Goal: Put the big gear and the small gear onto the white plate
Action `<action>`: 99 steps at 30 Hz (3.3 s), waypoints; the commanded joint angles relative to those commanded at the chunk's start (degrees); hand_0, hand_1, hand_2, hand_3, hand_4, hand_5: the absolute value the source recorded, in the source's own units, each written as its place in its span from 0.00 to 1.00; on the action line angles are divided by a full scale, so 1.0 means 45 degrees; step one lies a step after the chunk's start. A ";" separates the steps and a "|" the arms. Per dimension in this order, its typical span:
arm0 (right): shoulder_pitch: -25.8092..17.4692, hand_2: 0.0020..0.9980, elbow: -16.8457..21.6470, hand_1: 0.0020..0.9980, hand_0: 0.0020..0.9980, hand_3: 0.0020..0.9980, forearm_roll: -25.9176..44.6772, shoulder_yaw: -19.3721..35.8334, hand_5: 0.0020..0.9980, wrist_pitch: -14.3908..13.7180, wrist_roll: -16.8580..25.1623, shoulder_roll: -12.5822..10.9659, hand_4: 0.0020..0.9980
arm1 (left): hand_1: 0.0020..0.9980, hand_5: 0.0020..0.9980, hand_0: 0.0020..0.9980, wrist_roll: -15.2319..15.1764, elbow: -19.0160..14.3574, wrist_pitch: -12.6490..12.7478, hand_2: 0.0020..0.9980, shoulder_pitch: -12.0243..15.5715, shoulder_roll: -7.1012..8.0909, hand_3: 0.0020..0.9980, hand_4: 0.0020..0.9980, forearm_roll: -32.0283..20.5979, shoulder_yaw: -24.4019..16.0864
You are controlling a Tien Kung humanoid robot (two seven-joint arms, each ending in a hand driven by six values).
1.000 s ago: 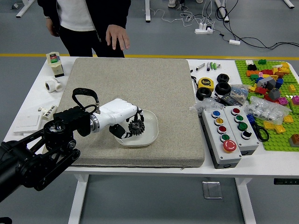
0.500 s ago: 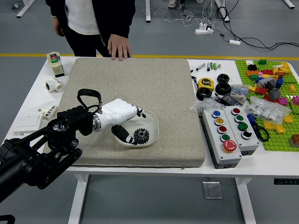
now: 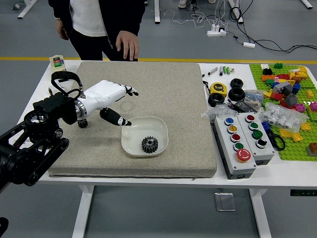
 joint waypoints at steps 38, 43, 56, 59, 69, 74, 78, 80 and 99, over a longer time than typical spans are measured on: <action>0.0032 0.85 0.0000 0.81 0.78 0.81 0.0075 -0.0203 0.80 -0.0020 -0.0037 0.0023 0.96 | 0.54 0.00 0.50 -0.0431 0.3519 -0.0351 0.59 0.0015 0.0463 0.65 0.65 0.0000 -0.0097; 0.0046 0.85 0.0003 0.81 0.78 0.81 0.0078 -0.0203 0.80 -0.0023 -0.0033 0.0018 0.96 | 0.54 0.00 0.49 -0.0419 0.3651 -0.0314 0.59 0.0017 0.0443 0.64 0.63 0.0000 -0.0119; 0.0090 0.85 0.0012 0.81 0.78 0.81 0.0062 -0.0221 0.80 -0.0017 -0.0054 0.0008 0.96 | 0.44 0.00 0.37 -0.0387 0.3811 0.0074 0.49 -0.0018 0.0346 0.54 0.27 0.0000 -0.0050; 0.0093 0.85 0.0014 0.81 0.78 0.81 0.0064 -0.0234 0.80 -0.0019 -0.0061 0.0007 0.96 | 0.44 0.00 0.37 -0.0395 0.3852 0.0051 0.49 0.0015 0.0321 0.54 0.27 0.0000 -0.0042; 0.0078 0.85 0.0013 0.81 0.78 0.81 0.0045 -0.0205 0.80 -0.0016 -0.0064 0.0015 0.96 | 0.40 0.00 0.32 -0.0391 0.3469 0.0021 0.45 0.0116 0.0360 0.51 0.17 0.0000 -0.0149; 0.0068 0.85 0.0018 0.81 0.78 0.81 0.0030 -0.0171 0.80 -0.0015 -0.0061 0.0021 0.96 | 0.40 0.00 0.32 -0.0312 0.2742 0.0026 0.45 0.0154 0.0385 0.51 0.17 0.0000 -0.0263; 0.0070 0.85 0.0017 0.81 0.78 0.82 0.0015 -0.0164 0.80 -0.0013 -0.0065 0.0024 0.96 | 0.39 0.00 0.31 -0.0235 0.1733 0.0130 0.44 0.0180 0.0368 0.52 0.18 0.0000 -0.0139; 0.0067 0.85 0.0019 0.81 0.78 0.82 0.0012 -0.0149 0.80 -0.0011 -0.0065 0.0025 0.96 | 0.39 0.00 0.31 -0.0189 0.1168 0.0196 0.44 0.0186 0.0342 0.52 0.18 0.0000 0.0008; 0.0075 0.85 0.0054 0.81 0.78 0.82 -0.0033 -0.0129 0.80 -0.0020 -0.0072 0.0017 0.96 | 0.49 0.08 0.33 -0.0165 0.0273 0.1857 0.54 0.0057 -0.1289 0.59 0.76 0.0000 0.2303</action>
